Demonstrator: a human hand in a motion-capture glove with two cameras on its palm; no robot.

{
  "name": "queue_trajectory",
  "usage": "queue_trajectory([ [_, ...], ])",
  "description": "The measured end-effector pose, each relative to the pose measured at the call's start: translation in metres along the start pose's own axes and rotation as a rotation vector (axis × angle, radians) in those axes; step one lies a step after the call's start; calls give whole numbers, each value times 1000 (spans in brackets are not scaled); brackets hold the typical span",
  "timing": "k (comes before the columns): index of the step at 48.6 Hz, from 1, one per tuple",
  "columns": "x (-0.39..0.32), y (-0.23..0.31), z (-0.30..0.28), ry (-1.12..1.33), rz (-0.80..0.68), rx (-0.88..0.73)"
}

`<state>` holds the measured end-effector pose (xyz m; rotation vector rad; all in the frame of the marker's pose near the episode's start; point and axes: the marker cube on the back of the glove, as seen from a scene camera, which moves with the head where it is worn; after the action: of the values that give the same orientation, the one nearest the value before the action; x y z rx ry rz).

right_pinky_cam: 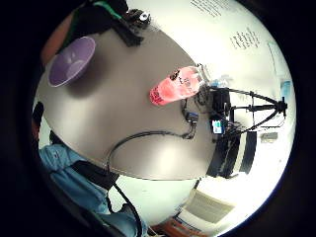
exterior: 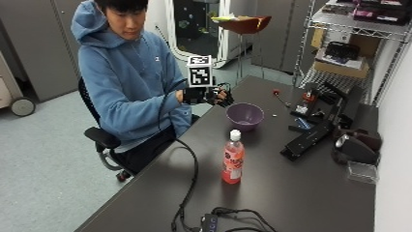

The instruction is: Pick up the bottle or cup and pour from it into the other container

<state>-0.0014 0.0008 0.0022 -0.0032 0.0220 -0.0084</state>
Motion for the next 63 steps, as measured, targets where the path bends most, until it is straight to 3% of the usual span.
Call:
queue_trajectory([
  [21, 3, -9, 4, -11, 3, 2],
  [38, 32, 18, -9, 32, 21, 69],
  [51, 88, 49, -11, 36, 37, 174],
  [63, 169, 70, -10, -133, 125, 273],
])
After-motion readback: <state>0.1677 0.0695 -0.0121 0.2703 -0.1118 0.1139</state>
